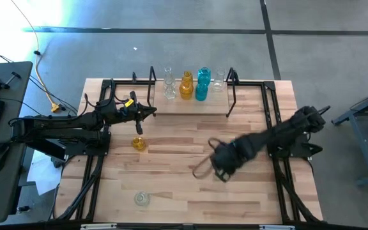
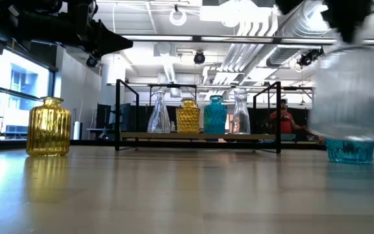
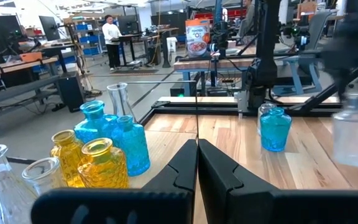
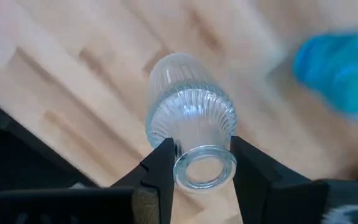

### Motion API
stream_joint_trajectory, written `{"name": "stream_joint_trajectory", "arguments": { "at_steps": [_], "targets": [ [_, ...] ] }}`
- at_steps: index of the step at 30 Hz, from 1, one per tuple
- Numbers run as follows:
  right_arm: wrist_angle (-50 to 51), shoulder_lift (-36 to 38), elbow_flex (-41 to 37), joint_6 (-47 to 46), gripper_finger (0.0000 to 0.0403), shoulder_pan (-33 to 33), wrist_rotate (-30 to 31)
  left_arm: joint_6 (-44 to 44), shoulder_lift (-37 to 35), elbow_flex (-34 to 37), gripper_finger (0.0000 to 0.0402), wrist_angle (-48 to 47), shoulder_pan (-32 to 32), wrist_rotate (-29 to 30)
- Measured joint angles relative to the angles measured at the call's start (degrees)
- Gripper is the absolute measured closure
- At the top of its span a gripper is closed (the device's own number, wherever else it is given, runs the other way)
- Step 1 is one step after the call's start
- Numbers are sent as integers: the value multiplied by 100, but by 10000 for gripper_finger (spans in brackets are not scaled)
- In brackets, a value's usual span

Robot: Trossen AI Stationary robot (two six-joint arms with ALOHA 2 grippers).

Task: Sort vases onto shelf
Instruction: Put the transparent vase on the shelf aligned with the other transparent vase

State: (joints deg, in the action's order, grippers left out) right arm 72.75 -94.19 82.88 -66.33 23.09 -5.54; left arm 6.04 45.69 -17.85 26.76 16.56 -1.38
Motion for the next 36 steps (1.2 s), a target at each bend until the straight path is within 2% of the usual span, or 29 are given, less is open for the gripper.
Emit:
{"name": "stream_joint_trajectory", "arguments": {
  "at_steps": [4,11,16,20,26,36],
  "targets": [
    [521,2,613,1168,300,-938,31,1,-1,0,397,5,2,-1],
    [1590,15,2014,3228,300,-2738,780,7,-2,0,397,7,0,-2],
    [1637,-57,2394,4890,300,-4399,856,9,-2,0,397,13,2,-1],
    [1635,-427,2492,6041,300,-5327,807,11,0,0,397,12,2,-1],
    [1544,-1115,2693,6983,300,-5956,786,13,0,0,397,36,2,1],
    [1221,-1691,2775,7391,300,-6061,1103,20,-1,0,397,37,2,2]
  ]
}}
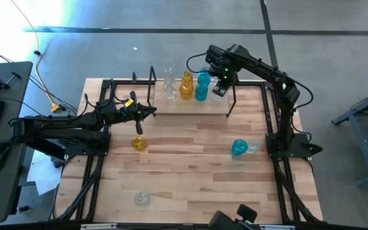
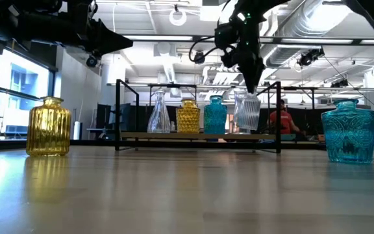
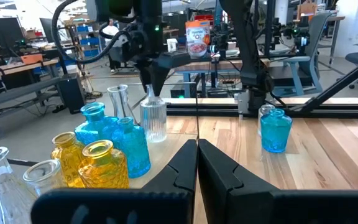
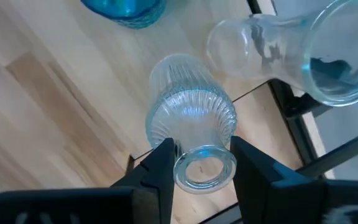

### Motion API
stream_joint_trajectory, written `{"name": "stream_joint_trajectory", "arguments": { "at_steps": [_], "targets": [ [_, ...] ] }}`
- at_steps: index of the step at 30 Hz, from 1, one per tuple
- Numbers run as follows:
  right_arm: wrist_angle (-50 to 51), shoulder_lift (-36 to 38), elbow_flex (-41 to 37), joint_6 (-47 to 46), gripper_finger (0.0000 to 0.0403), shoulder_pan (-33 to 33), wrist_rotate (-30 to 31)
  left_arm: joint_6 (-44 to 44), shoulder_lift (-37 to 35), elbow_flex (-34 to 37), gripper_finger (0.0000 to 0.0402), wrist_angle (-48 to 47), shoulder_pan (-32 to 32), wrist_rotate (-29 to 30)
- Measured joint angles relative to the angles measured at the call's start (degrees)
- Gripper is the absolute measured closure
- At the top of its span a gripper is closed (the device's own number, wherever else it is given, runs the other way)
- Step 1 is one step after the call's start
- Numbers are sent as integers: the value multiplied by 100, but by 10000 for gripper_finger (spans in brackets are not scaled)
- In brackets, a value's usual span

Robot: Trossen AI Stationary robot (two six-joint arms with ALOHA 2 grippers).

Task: Sort vases onto shelf
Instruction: Put the transparent vase on the shelf aligned with the other transparent vase

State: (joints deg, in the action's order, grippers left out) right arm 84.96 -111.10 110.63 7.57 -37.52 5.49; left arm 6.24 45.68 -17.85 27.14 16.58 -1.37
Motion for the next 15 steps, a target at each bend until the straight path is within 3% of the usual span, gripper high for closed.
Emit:
{"name": "stream_joint_trajectory", "arguments": {
  "at_steps": [15],
  "targets": [
    [-166,-34,4,-109,270,127,33,-2,1,0,397,-4,0,-2]
  ]
}}
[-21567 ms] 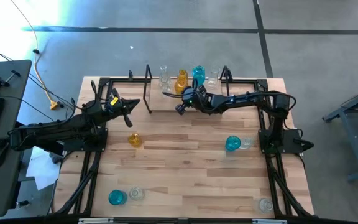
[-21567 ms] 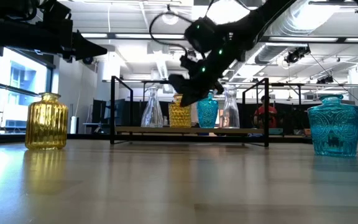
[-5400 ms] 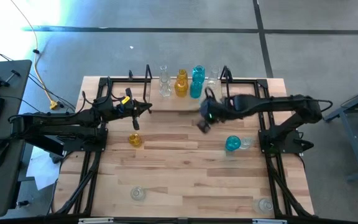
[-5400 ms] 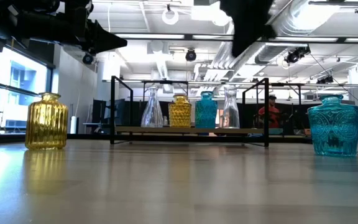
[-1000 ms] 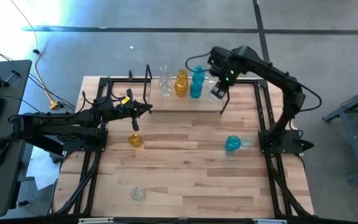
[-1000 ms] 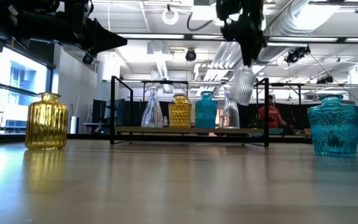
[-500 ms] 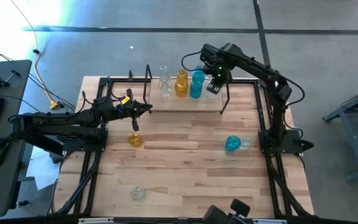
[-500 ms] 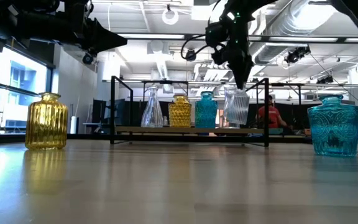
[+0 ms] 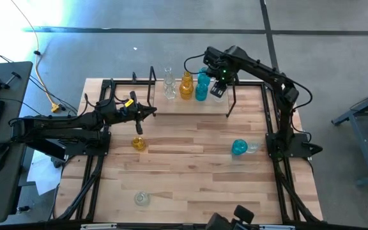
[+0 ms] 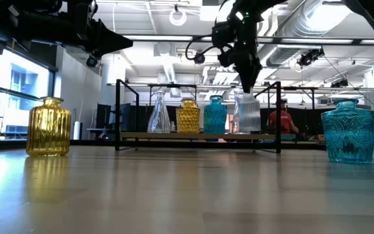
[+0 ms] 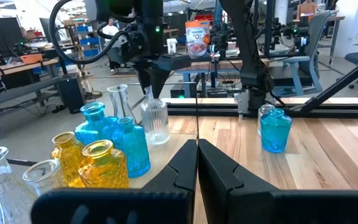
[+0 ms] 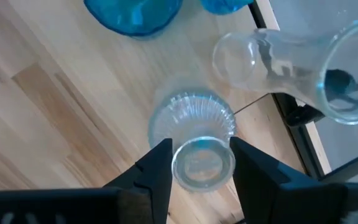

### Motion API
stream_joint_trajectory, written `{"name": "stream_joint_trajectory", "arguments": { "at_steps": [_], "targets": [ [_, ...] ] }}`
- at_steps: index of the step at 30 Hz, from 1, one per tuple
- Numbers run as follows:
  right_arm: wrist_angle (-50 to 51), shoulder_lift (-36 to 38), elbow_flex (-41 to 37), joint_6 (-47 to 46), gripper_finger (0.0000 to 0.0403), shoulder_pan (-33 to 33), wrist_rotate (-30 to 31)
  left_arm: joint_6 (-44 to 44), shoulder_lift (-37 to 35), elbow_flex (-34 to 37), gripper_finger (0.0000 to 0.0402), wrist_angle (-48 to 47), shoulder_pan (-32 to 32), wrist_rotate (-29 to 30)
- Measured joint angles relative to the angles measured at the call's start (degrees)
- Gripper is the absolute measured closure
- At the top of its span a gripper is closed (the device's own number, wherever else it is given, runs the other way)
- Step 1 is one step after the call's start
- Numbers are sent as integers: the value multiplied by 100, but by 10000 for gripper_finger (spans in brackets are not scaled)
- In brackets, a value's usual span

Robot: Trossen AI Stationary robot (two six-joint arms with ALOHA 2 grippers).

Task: Sort vases onto shelf
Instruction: Put the transparent vase on the shelf aligned with the other transparent vase

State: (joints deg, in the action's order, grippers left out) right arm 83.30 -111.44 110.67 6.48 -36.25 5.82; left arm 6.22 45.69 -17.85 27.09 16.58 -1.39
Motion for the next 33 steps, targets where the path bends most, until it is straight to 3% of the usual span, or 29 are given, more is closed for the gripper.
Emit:
{"name": "stream_joint_trajectory", "arguments": {
  "at_steps": [15,26,33],
  "targets": [
    [-133,0,0,-61,267,10,23,-4,-2,0,397,0,0,-7],
    [2,37,269,-10,268,345,387,-4,-2,0,397,-6,-2,-9],
    [645,105,855,-417,311,835,552,-4,-2,0,397,-28,-2,-11]
  ]
}}
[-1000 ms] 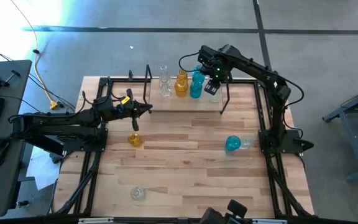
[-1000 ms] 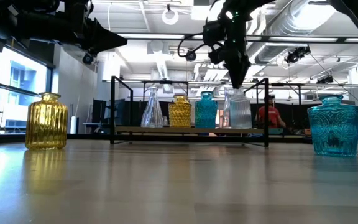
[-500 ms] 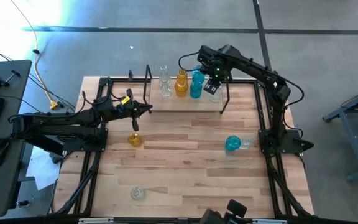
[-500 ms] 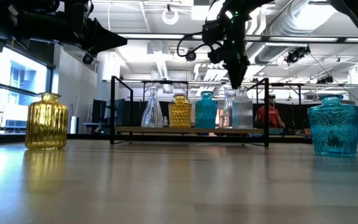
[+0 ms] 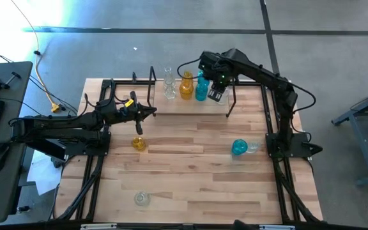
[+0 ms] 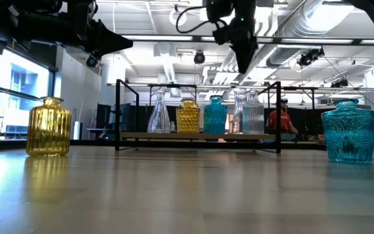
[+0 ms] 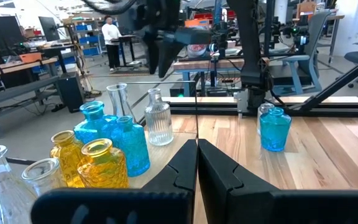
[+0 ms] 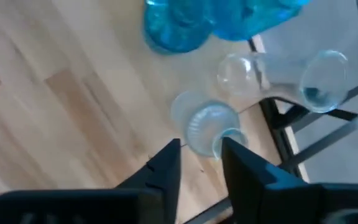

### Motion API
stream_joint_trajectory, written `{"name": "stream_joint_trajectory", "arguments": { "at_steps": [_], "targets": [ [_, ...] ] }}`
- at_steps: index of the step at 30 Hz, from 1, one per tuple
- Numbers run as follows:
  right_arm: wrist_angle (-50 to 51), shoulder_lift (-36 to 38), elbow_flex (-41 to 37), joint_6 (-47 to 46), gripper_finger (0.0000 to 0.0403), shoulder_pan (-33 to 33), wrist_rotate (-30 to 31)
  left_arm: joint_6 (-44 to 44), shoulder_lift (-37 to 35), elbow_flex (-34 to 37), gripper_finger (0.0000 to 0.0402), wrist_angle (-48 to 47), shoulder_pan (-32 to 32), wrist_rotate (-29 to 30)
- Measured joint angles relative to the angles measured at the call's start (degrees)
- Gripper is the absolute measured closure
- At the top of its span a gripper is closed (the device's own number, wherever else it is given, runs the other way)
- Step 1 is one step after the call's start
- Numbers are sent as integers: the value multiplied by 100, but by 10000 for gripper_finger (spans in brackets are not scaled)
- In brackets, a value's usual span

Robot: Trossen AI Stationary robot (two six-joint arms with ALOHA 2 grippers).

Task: Sort vases onto shelf
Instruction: Put the transparent vase on the shelf aligned with the other transparent vase

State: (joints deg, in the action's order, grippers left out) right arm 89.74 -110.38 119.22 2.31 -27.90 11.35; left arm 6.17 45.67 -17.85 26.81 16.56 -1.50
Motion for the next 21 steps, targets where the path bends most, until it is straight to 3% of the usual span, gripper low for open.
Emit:
{"name": "stream_joint_trajectory", "arguments": {
  "at_steps": [6,11,21],
  "targets": [
    [27,15,-246,-57,394,297,-59,5,0,0,397,-29,0,-2],
    [27,9,-1106,-135,388,481,126,39,2,0,397,-46,0,-2],
    [-487,6,-2525,-381,399,706,1504,44,0,0,397,-40,1,4]
  ]
}}
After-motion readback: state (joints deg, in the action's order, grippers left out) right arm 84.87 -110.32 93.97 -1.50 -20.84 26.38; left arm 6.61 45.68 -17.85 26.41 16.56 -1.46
